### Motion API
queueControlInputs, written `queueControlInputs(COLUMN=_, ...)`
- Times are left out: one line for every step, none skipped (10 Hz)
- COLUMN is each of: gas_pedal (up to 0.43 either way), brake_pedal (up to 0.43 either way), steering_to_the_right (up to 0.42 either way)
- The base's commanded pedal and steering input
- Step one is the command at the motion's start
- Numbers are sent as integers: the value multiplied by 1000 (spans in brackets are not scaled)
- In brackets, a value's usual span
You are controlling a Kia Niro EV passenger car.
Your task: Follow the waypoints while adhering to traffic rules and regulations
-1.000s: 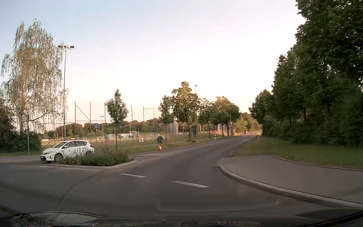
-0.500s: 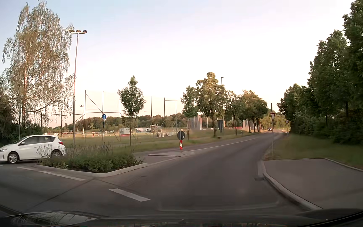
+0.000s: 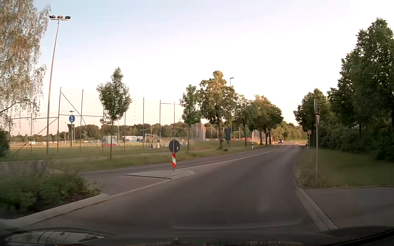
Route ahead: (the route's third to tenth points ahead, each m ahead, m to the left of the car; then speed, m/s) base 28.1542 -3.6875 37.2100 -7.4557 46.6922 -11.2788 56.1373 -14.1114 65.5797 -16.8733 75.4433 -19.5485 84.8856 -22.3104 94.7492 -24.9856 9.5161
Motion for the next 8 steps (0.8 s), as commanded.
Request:
queueControlInputs(gas_pedal=319, brake_pedal=18, steering_to_the_right=92)
queueControlInputs(gas_pedal=331, brake_pedal=12, steering_to_the_right=92)
queueControlInputs(gas_pedal=350, brake_pedal=18, steering_to_the_right=92)
queueControlInputs(gas_pedal=358, brake_pedal=6, steering_to_the_right=92)
queueControlInputs(gas_pedal=358, brake_pedal=18, steering_to_the_right=92)
queueControlInputs(gas_pedal=378, brake_pedal=18, steering_to_the_right=91)
queueControlInputs(gas_pedal=398, brake_pedal=18, steering_to_the_right=91)
queueControlInputs(gas_pedal=409, brake_pedal=18, steering_to_the_right=91)
